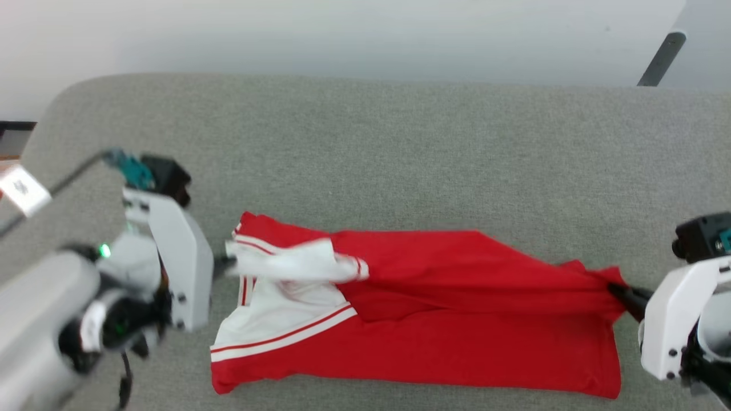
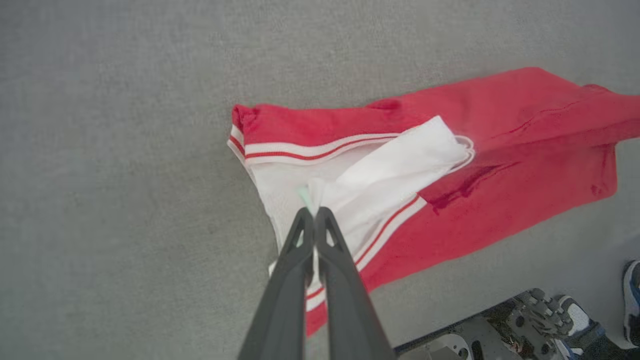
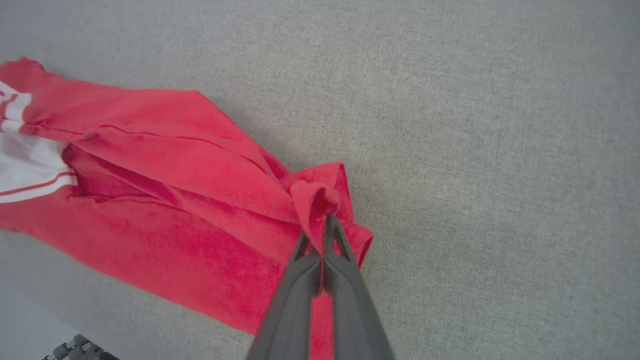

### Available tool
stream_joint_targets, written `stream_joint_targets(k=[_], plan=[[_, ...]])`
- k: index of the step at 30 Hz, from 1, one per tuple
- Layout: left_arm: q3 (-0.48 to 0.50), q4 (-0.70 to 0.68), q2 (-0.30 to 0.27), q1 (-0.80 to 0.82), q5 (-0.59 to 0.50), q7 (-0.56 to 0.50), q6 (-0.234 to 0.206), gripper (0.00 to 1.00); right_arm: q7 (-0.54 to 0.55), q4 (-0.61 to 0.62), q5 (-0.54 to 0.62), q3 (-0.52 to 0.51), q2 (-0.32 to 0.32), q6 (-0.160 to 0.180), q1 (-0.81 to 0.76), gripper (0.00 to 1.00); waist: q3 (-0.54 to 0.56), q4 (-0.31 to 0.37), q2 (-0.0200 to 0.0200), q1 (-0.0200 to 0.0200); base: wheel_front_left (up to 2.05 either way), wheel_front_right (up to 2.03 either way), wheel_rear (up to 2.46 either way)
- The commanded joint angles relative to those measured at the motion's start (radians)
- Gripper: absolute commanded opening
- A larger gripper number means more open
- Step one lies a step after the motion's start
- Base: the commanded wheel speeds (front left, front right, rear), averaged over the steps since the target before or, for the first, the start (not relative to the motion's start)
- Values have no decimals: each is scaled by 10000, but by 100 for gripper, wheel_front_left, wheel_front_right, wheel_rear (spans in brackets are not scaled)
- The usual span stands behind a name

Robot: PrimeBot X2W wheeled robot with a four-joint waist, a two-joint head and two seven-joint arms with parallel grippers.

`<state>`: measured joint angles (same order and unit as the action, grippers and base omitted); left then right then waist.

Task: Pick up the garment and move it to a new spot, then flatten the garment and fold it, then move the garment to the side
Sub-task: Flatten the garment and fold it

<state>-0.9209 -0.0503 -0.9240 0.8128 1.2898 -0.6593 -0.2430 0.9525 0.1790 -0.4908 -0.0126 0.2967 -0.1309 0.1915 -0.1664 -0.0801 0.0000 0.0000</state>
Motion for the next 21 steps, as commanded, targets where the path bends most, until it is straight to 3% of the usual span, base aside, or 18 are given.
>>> stream_joint_targets(k=[1,6,11,12,13,14,15,16,17,19,21], plan=[[-7,-458,-181,-470,152,117,-349,0,79,76,100,-86,-28,4,-312,0,125,-73,0,0,0,0,0],[-272,-1187,-292,-1356,370,268,-813,0,241,128,219,-99,-168,4,-826,0,247,-90,0,0,0,0,0],[-488,-1107,-121,-1770,393,414,-821,0,387,136,214,10,-262,4,-1037,0,335,-79,0,0,0,0,0],[-510,-1023,-77,-1834,389,452,-799,16,385,126,232,35,-283,4,-1050,0,367,-65,0,0,0,0,0],[-532,-944,-14,-1919,466,484,-808,21,412,120,247,75,-301,4,-1081,3,395,-50,0,0,0,0,0],[-577,-835,48,-2015,434,554,-722,58,448,129,270,130,-334,4,-1108,47,450,-11,0,0,0,0,0],[-577,-835,48,-2015,434,554,-722,58,448,129,270,130,-334,4,-1108,47,450,-11,0,0,0,0,0],[-557,-759,99,-2056,465,631,-714,73,455,146,282,138,-336,4,-1116,93,490,-10,0,0,0,0,0],[-565,-711,113,-2113,518,661,-678,76,468,159,275,141,-350,4,-1126,100,533,-3,0,0,0,0,0],[-567,-666,107,-2186,538,715,-642,98,485,193,258,109,-411,4,-1151,100,635,18,0,0,0,0,0],[-503,-693,55,-2236,588,788,-646,100,521,244,239,63,-453,4,-1203,100,746,34,0,0,0,0,0]])
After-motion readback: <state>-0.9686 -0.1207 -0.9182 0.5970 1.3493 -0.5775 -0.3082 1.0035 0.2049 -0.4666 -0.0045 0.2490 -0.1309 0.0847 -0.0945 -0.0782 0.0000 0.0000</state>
